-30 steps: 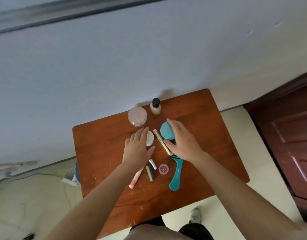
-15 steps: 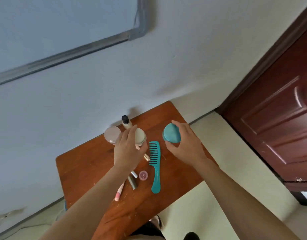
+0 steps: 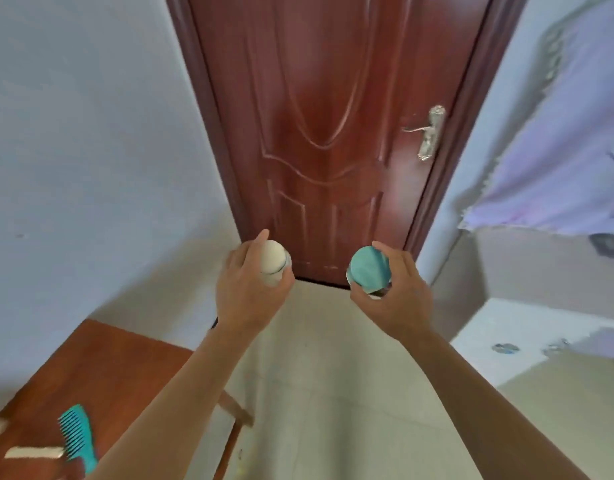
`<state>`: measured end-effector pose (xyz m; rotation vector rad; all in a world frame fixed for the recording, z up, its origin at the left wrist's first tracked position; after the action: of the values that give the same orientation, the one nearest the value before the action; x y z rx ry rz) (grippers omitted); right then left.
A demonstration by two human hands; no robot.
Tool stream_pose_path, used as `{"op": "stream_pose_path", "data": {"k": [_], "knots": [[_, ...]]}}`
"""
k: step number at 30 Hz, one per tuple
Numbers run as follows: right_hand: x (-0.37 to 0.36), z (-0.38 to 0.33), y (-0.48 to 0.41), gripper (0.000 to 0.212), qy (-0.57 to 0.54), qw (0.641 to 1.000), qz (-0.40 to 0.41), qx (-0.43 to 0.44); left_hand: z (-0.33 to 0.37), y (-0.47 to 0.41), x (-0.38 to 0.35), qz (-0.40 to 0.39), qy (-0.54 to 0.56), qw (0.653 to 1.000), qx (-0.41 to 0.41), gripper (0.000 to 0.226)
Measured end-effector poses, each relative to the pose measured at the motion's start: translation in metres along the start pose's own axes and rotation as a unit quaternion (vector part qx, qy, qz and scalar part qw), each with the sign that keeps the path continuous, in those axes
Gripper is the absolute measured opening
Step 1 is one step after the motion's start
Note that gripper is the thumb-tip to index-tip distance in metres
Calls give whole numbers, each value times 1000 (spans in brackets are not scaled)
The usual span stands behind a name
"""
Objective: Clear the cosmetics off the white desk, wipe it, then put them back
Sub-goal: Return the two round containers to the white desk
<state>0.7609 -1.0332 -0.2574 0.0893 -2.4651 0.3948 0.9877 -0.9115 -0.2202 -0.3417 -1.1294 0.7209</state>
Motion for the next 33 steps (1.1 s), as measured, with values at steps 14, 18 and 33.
{"op": "stream_pose_path", "data": {"k": [14,18,33], "knots": [[263,289,-72,71,40,958,195,-208,330,-67,-282,-154,147,950,-227,62],[302,351,-120,71,67,944,210,-244,385,-97,-370,-188,206,932,-231,61],[490,533,-240,75,104,872,301,-372,640,-177,-608,-277,285,854,-335,58]]}}
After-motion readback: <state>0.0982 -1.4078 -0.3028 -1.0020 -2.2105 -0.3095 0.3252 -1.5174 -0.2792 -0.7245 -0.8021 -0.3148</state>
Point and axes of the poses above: each hand's wrist, its own y-axis away from the middle knuckle, its own x-axis out of the back of the hand, z = x × y, the point moved 8 cm from there along -y, towards the middle knuckle, and after that the axes turned 14 degrees about -x, right-handed, at the moved point
